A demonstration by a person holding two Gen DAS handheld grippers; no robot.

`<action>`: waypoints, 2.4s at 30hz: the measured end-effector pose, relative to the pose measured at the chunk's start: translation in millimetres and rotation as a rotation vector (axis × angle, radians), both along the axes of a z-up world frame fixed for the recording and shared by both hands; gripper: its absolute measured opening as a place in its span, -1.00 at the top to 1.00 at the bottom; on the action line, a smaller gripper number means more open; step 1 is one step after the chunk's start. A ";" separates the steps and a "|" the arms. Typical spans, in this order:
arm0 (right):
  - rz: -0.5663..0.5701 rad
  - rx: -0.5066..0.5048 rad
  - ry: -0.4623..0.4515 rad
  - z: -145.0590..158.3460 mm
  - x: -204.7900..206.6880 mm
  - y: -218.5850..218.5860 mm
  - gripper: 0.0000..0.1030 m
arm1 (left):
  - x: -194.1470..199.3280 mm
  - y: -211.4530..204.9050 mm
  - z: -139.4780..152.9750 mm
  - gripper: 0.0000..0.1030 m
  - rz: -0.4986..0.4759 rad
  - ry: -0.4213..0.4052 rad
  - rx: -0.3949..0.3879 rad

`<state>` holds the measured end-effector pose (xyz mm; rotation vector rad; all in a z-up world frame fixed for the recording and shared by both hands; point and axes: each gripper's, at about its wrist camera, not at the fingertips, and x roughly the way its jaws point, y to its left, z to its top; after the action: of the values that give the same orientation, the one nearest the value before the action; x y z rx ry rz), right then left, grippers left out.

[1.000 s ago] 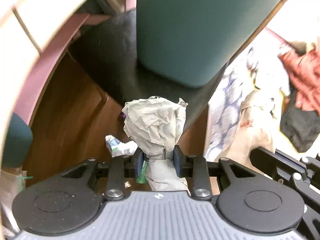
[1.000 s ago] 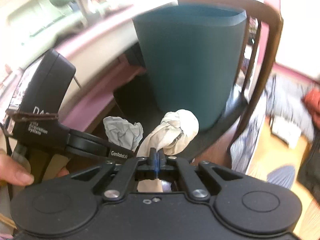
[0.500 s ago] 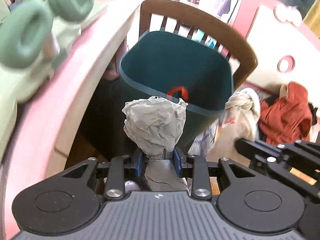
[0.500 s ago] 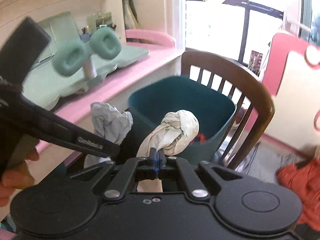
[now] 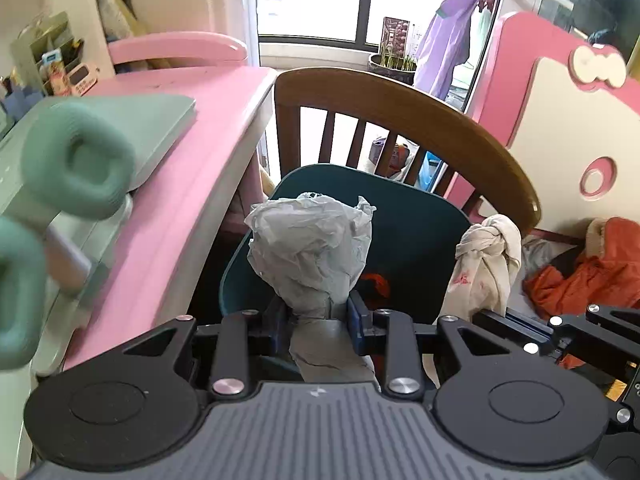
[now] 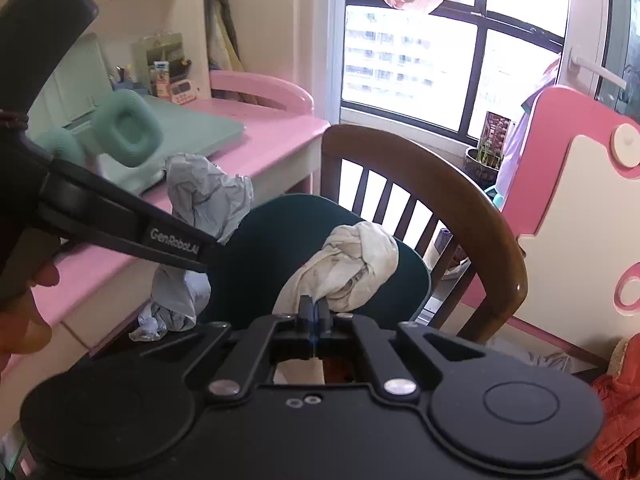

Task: Collect trash
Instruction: 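Lift white bag in left tool while right tool carries wrapper to wastebasket, then open both tools inside the wastebasket to drop bag and wrapper, then move both open tools down under the chair toward the floor trash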

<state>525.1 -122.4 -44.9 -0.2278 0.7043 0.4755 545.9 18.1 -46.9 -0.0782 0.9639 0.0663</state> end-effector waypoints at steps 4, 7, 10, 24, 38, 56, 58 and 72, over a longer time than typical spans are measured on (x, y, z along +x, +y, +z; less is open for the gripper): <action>0.021 -0.018 0.022 -18.5 12.9 5.1 1.00 | 14.4 -2.4 -18.7 0.42 0.001 0.032 0.015; 0.022 -0.019 0.046 -31.0 20.7 6.8 1.00 | 22.0 -2.2 -33.7 0.41 0.010 0.054 0.028; 0.026 -0.023 0.067 -41.6 26.1 8.5 1.00 | 29.8 -2.5 -47.8 0.41 0.011 0.078 0.039; 0.084 -0.068 0.155 -72.8 25.0 14.5 0.78 | 47.5 -7.6 -93.2 0.41 0.003 0.192 0.019; 0.053 -0.027 0.150 -65.6 12.3 4.5 0.22 | 36.5 -19.6 -92.9 -0.34 -0.045 0.168 0.018; -0.006 0.076 0.085 -25.7 -37.5 -5.0 -0.24 | -30.1 3.4 -29.6 -0.34 -0.089 0.045 -0.045; -0.013 0.084 0.083 -23.1 -46.7 -3.6 -0.24 | -41.8 8.1 -23.0 -0.34 -0.095 0.035 -0.058; -0.053 0.128 0.109 -46.2 -129.2 16.9 -0.70 | -139.1 50.7 -32.8 -0.43 -0.112 -0.006 -0.064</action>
<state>395.8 -105.5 -91.1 -0.0626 0.7814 0.4831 406.8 68.8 -79.7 -0.0833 0.9628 -0.0678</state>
